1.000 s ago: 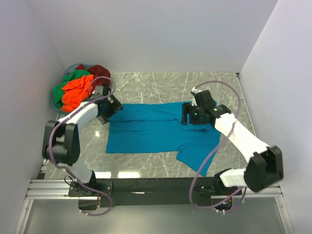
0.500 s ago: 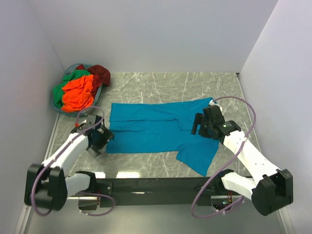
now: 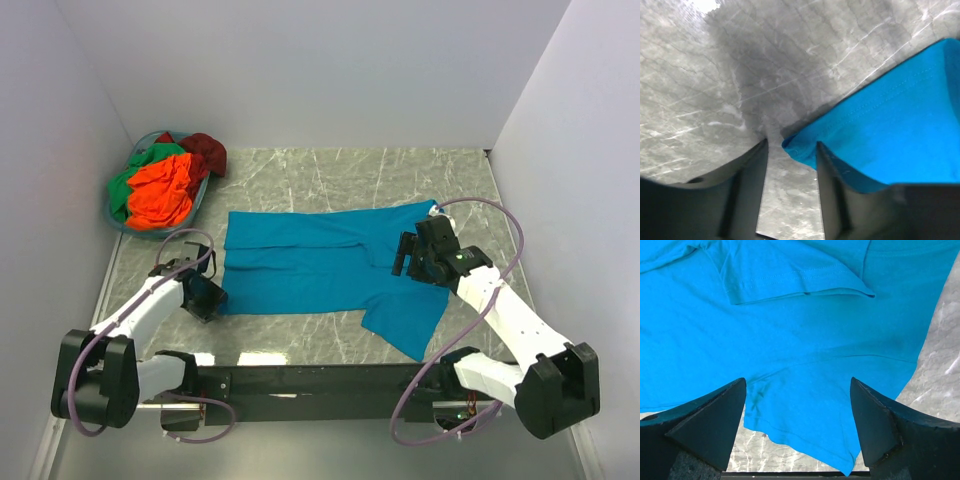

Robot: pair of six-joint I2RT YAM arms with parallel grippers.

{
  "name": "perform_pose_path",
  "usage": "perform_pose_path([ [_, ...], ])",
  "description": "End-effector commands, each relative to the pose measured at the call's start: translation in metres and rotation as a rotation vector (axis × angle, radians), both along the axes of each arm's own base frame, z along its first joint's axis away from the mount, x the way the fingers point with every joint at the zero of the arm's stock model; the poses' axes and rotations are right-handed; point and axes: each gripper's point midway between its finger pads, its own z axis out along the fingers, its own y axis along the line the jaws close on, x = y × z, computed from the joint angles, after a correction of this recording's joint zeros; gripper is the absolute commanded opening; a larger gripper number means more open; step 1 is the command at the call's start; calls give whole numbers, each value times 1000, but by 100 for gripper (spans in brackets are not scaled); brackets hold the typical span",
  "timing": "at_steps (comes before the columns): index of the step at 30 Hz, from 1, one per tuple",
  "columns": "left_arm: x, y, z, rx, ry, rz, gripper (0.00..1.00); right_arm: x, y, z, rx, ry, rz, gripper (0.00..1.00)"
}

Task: Fold and stack the t-shirts
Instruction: Fold the tshirt

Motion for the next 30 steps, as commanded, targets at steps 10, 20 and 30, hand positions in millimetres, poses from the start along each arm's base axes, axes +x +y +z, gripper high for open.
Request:
perform_pose_path([
  [10,8,1,-8,13,-7,-11,31,7,-4,-2,-22,-8,5,88],
  [20,19,10,-1,63,-57,8,1,-2,-7,-7,-44,36,13,87],
  [30,24,36,14,164,-115,82,1,-62,13,-24,-19,180,157,83],
])
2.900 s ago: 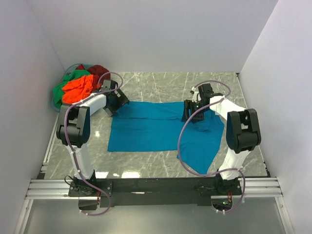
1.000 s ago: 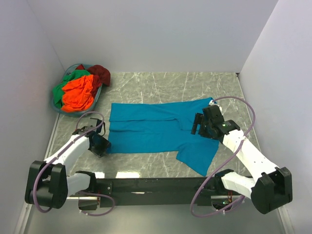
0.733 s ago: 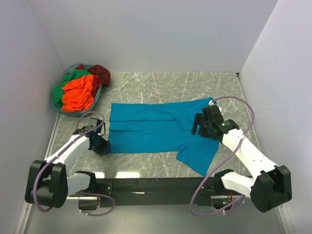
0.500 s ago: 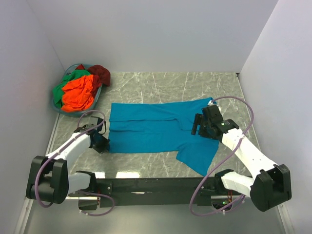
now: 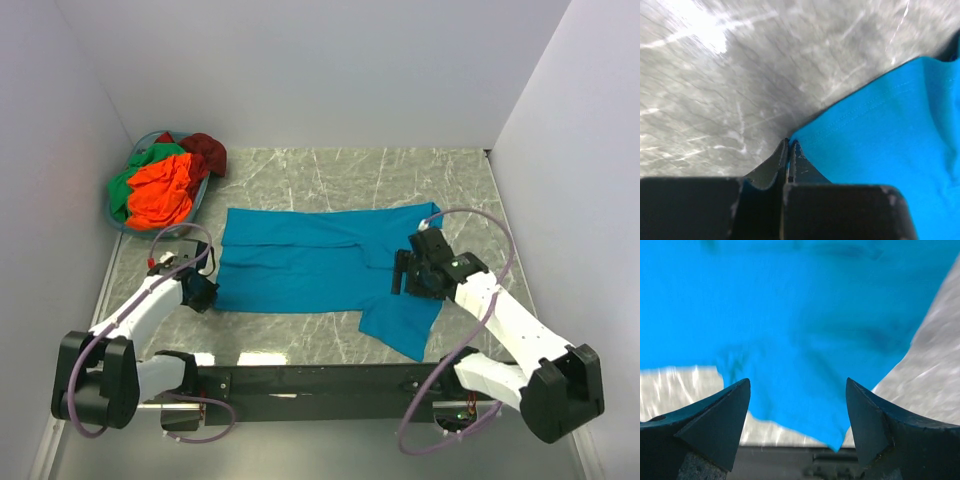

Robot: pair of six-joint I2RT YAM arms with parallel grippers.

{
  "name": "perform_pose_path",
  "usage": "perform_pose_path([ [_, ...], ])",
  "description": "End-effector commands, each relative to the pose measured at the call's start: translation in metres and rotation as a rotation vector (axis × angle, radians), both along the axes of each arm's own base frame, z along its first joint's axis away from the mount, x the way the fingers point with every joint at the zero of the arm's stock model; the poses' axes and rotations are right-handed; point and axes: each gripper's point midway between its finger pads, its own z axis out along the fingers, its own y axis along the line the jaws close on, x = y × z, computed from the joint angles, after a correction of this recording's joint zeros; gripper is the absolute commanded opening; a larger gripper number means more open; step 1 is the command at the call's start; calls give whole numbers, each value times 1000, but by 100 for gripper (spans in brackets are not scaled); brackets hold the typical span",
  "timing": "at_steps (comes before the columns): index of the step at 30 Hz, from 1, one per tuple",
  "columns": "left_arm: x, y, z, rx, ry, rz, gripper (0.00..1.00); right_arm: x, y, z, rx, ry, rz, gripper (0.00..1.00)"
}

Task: Fold and stack the t-shirts
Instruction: Fold the tshirt

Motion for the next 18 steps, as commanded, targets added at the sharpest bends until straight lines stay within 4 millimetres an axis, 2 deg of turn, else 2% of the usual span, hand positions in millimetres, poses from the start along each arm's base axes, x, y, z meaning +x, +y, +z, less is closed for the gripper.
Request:
perform_pose_path([
  [1,5,19,10,69,-46,49,1,-41,8,-11,-1,101,67,83],
  [9,7,18,8,58,-40,48,1,-111,53,-33,3,270,233,82],
  [12,8,16,10,47,-50,27,1,-121,54,-42,-14,305,224,78],
  [15,9,15,14,41,-74,13,1,-129,47,-55,-41,338,210,75],
  [18,10,13,18,32,-112,1,1,-130,44,-67,-57,345,200,74],
])
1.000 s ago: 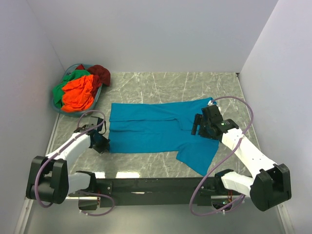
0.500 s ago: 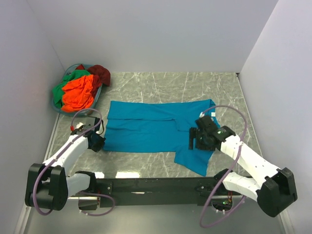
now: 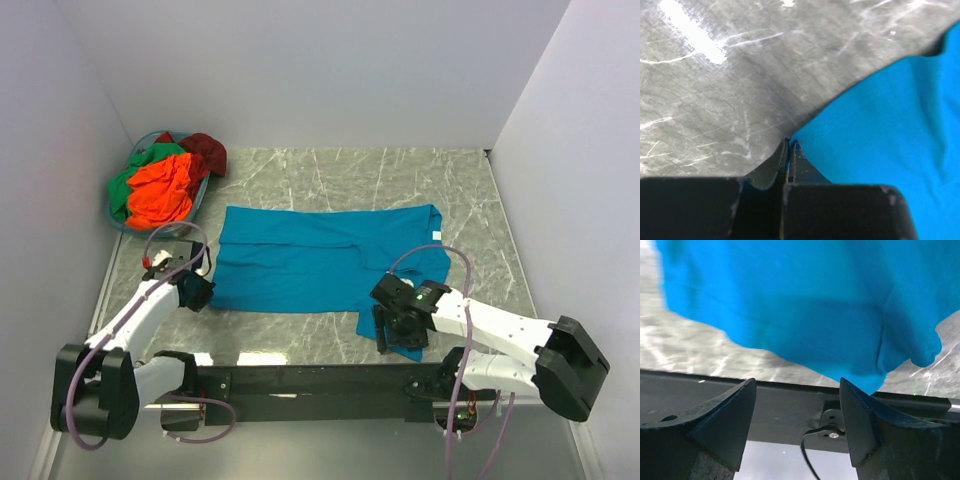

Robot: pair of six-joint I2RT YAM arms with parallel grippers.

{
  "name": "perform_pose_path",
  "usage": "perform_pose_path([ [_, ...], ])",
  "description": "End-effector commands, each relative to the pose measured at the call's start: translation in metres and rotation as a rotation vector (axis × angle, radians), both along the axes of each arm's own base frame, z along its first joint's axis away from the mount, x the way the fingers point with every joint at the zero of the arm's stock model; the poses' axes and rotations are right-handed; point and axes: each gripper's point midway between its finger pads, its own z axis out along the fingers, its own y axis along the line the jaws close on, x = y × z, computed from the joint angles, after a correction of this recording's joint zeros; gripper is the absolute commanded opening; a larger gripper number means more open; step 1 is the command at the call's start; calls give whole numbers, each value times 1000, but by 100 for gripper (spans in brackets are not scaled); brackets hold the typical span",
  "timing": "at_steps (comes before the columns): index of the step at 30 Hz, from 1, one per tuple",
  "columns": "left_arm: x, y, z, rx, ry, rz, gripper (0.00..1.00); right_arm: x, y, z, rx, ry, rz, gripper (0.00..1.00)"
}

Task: Fold and stack the t-shirts
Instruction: Fold the tshirt

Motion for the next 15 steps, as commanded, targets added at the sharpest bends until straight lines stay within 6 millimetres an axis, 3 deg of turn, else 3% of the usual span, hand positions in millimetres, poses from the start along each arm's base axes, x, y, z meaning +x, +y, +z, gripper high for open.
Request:
perform_pose_path([
  [1,8,-2,11,-11,-76,-35,1,0,-2,-12,-28,4,-53,74],
  [11,10,-7,17,-30,-116,-57,1,9,-10,-26,-125,-4,-103,69],
  [13,11,-11,15,-51,-121,-63,0,10,-12,-28,-132,-4,-100,63],
  [15,12,-15,14,-69,-121,-77,1,9,-15,-29,-144,0,-106,50],
])
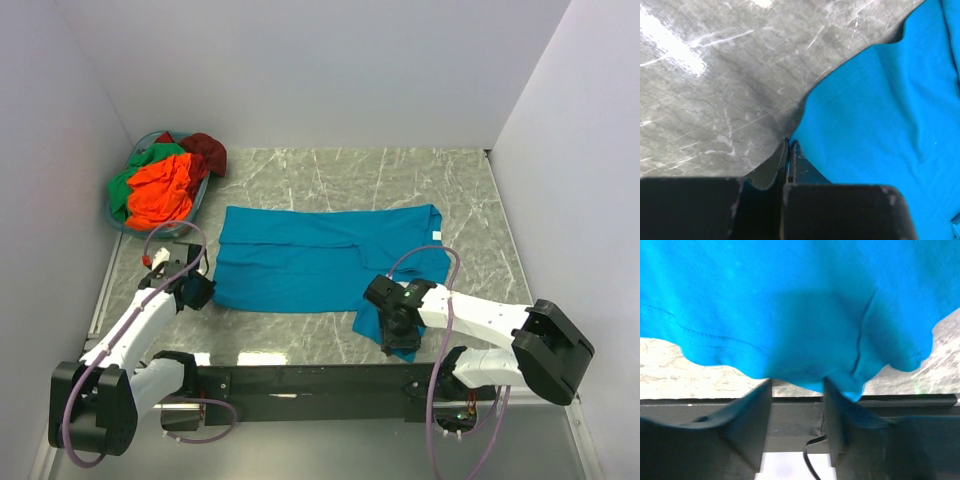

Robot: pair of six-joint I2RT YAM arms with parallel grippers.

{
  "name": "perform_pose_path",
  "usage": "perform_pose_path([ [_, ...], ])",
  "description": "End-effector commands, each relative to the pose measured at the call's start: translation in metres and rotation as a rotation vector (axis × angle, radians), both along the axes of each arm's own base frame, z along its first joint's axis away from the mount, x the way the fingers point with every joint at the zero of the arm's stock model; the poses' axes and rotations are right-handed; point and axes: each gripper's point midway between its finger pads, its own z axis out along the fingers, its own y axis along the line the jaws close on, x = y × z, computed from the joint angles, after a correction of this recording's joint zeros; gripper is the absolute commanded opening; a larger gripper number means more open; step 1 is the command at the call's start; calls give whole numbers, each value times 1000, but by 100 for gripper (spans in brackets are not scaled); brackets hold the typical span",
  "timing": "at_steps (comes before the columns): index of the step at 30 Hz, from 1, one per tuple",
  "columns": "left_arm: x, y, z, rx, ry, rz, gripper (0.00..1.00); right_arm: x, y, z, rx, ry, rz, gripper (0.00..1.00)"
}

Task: Fold and stack the t-shirts
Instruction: Fold the tshirt

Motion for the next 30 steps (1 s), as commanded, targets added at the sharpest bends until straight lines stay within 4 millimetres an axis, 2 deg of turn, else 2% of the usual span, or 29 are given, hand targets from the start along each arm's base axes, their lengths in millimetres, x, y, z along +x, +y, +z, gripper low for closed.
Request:
perform_pose_path([
  [1,5,-7,-1,-29,-17,-30,1,12,-9,-8,-59,-56,-28,44],
  [6,7,-9,-1,-32,-7,-45,1,16,-12,-6,-66,-67,-59,19],
  [8,10,-11,1,-42,-23,-49,1,21,-14,-2,-77,-92,-71,13],
  [9,12,-12,2,-47,-32,-52,1,24,-13,5,-76,-107,-75,6],
  [11,18,-17,7,-70,-62,-69,1,32,-11,15,-61,-148,-82,0],
  [17,30,-23,20,-87,-106,-100,1,67,-17,55,-79,-326,-80,0],
  [21,39,-20,33,-71,-125,-84,1,90,-19,82,-55,-415,-110,0],
  [27,60,-24,51,-82,-170,-79,1,122,-22,106,-11,-479,-128,0],
  [29,65,-22,50,-73,-154,-66,1,132,-29,110,-37,-488,-126,0],
  [30,71,-21,56,-69,-165,-62,1,138,-31,117,-42,-503,-133,0],
])
